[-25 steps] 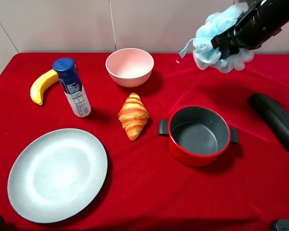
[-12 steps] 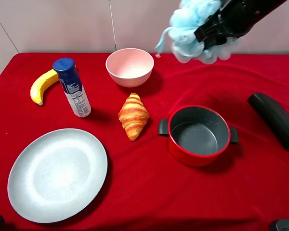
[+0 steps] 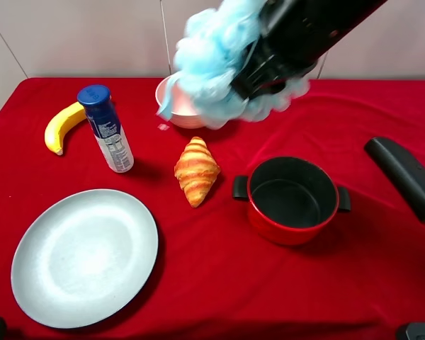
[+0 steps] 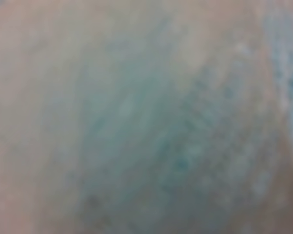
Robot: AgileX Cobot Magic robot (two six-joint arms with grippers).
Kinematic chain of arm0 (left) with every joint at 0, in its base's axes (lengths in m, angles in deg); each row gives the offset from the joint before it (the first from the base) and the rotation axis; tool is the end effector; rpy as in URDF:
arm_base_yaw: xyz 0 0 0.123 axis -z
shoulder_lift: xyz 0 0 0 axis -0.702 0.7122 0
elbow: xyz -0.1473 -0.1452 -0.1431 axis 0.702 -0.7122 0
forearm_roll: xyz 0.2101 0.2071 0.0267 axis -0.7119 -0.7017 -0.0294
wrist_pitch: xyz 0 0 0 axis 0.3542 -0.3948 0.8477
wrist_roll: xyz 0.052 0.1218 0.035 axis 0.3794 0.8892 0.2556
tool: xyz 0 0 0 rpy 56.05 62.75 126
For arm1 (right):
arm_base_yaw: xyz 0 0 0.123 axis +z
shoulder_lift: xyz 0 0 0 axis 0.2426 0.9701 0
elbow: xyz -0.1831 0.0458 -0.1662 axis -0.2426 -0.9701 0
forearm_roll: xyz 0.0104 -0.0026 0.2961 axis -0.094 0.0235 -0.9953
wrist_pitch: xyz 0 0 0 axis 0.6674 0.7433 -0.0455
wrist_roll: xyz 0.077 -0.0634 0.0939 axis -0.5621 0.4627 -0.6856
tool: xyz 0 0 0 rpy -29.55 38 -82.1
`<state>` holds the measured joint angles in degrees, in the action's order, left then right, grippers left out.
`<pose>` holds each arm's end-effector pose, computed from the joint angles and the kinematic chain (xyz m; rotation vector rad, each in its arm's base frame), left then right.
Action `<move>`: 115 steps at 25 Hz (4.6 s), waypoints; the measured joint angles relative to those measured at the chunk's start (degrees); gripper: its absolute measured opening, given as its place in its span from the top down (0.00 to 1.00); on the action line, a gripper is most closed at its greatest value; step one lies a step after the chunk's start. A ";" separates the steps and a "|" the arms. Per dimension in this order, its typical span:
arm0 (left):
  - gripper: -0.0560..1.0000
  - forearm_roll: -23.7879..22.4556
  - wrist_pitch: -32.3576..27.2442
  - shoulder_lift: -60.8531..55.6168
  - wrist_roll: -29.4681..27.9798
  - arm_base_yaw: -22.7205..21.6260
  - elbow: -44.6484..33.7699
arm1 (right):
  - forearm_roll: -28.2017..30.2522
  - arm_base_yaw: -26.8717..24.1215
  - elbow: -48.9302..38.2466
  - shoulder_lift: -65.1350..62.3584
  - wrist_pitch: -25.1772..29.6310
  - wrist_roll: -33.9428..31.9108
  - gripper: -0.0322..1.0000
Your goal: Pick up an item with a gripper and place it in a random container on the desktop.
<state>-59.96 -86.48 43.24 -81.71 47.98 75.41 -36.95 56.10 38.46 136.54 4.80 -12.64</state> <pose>0.1089 -0.0024 0.2780 0.1065 2.0387 0.0333 0.2738 0.2679 0.2035 -1.1945 2.3616 0.3420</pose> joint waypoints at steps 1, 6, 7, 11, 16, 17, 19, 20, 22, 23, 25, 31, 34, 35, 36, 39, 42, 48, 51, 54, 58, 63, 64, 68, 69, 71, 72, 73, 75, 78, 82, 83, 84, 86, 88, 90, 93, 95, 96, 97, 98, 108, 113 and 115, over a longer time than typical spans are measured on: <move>0.01 0.00 0.00 0.00 0.00 0.00 0.00 | 0.00 1.33 0.00 0.00 -0.05 0.00 0.71; 0.01 0.00 0.00 0.00 0.00 0.00 0.00 | 0.84 8.37 0.00 0.00 -1.11 0.00 0.71; 0.01 0.00 0.00 0.00 0.00 0.00 0.00 | 1.15 9.59 0.00 0.00 -1.62 0.00 0.71; 0.01 0.00 0.00 0.00 0.00 0.00 0.00 | 2.30 13.72 0.00 0.22 -3.24 0.00 0.72; 0.01 0.00 0.00 0.00 0.00 0.00 0.00 | 2.90 18.02 0.00 2.60 -5.63 0.00 0.72; 0.01 0.00 0.00 0.00 0.00 0.00 0.00 | 2.96 18.78 0.00 3.29 -6.31 0.00 0.72; 0.01 0.00 0.00 0.00 0.00 0.00 0.00 | 2.96 19.94 0.00 4.78 -7.52 0.00 0.72; 0.01 0.00 0.00 0.00 0.00 0.00 0.00 | 2.96 20.44 0.00 5.45 -8.11 0.00 0.72; 0.01 0.00 0.00 0.00 0.00 0.00 0.00 | 3.01 21.16 0.00 7.22 -9.40 0.00 0.72; 0.01 0.00 0.00 0.00 0.00 0.00 0.00 | 2.96 21.43 0.00 7.97 -10.19 0.00 0.72; 0.01 0.00 0.00 0.00 0.00 0.00 0.00 | 2.96 22.06 0.00 9.66 -11.92 0.00 0.72; 0.01 0.00 0.00 0.00 0.00 0.00 0.00 | 2.58 23.91 1.61 14.76 -14.98 0.00 0.72; 0.01 0.00 0.00 0.00 0.00 0.00 0.00 | 1.90 24.05 4.53 17.70 -15.13 0.00 0.72; 0.01 0.00 0.00 0.00 0.00 0.00 0.00 | 1.64 24.05 5.34 18.75 -15.13 0.00 0.72; 0.01 0.00 0.00 0.00 0.00 0.00 0.00 | 1.47 24.05 6.21 19.69 -15.13 0.00 0.72; 0.01 0.00 0.00 0.00 0.00 0.00 0.00 | 1.41 24.05 8.27 22.01 -15.18 0.00 0.72; 0.01 0.00 0.00 0.00 0.00 0.00 0.00 | 1.26 24.05 9.52 23.85 -15.23 0.00 0.72; 0.01 0.00 0.00 0.00 0.00 0.00 0.00 | 0.82 24.05 10.04 27.39 -15.62 0.00 0.73; 0.01 0.00 0.00 0.00 0.00 0.00 0.00 | 0.78 24.05 10.04 28.60 -15.79 0.00 0.73; 0.01 0.00 0.00 0.00 0.00 0.00 0.00 | 0.63 24.05 10.04 29.62 -16.30 0.00 0.73; 0.01 0.00 0.00 0.00 0.00 0.00 0.00 | 0.00 24.05 10.04 31.36 -16.59 0.00 0.73; 0.01 0.00 0.00 0.00 0.00 0.00 0.00 | -1.26 24.05 10.04 32.96 -16.63 0.00 0.73; 0.01 0.00 0.00 0.00 0.00 0.00 0.00 | -1.55 24.05 10.04 33.32 -16.63 0.00 0.73; 0.01 0.00 0.00 0.00 0.00 0.00 0.00 | -2.82 24.05 10.09 34.86 -16.46 0.00 0.73; 0.01 0.00 0.00 0.00 0.00 0.00 0.00 | -3.13 24.05 10.09 35.12 -16.40 0.00 0.73; 0.01 0.00 0.00 0.00 0.00 0.00 0.00 | -3.80 24.05 10.09 35.27 -16.36 0.00 0.73; 0.01 0.00 0.00 0.00 0.00 0.00 0.00 | -4.03 24.05 10.09 35.27 -16.36 0.00 0.73; 0.01 0.00 0.00 0.00 0.00 0.00 0.00 | -4.09 24.05 10.09 35.27 -16.36 0.00 0.73; 0.01 0.00 0.00 0.00 0.00 0.00 0.00 | -4.23 24.05 10.09 35.27 -16.36 0.00 0.73; 0.01 0.00 0.00 0.00 0.00 0.00 0.00 | -4.29 24.05 10.09 35.27 -16.36 0.00 0.73; 0.01 0.00 0.00 0.00 0.00 0.00 0.00 | -4.74 24.05 10.09 35.27 -16.36 0.00 0.73; 0.01 0.00 0.00 0.00 0.00 0.00 0.00 | -4.94 24.05 10.09 35.27 -16.36 0.00 0.73; 0.01 0.00 0.00 0.00 0.00 0.00 0.00 | -5.22 24.05 10.09 35.27 -16.34 0.00 0.73; 0.01 0.00 0.00 0.00 0.00 0.00 0.00 | -5.78 24.05 10.09 35.27 -16.22 0.00 0.73; 0.01 0.00 0.00 0.00 0.00 0.00 0.00 | -6.22 24.05 10.09 35.27 -16.22 0.00 0.73; 0.01 0.00 0.00 0.00 0.00 0.00 0.00 | -6.44 24.05 10.09 35.27 -16.09 0.00 0.73; 0.01 0.00 0.00 0.00 0.00 0.00 0.00 | -6.60 24.05 10.09 35.27 -15.74 0.00 0.73; 0.01 0.00 0.00 0.00 0.00 0.00 0.00 | -6.60 24.05 10.09 35.27 -15.62 0.00 0.73; 0.01 0.00 0.00 0.00 0.00 0.00 0.00 | -6.60 24.05 10.09 35.27 -15.41 0.00 0.73; 0.01 0.00 0.00 0.00 0.00 0.00 0.00 | -6.60 24.05 10.09 35.27 -15.35 0.00 0.73; 0.01 0.00 0.00 0.00 0.00 0.00 0.00 | -6.60 24.05 10.09 35.27 -15.35 0.00 0.72; 0.01 0.00 0.00 0.00 0.00 0.00 0.00 | -6.64 24.05 10.09 35.27 -15.34 1.14 0.31; 0.01 0.00 0.00 0.00 0.00 0.00 0.00 | -6.64 24.05 10.09 35.27 -15.34 1.14 0.30; 0.01 0.00 0.00 0.00 0.00 0.00 0.00 | -6.64 24.05 10.09 35.27 -15.34 1.14 0.30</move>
<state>-59.96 -86.48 43.24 -81.71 47.98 75.41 -43.60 80.15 48.55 171.82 -10.53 -11.50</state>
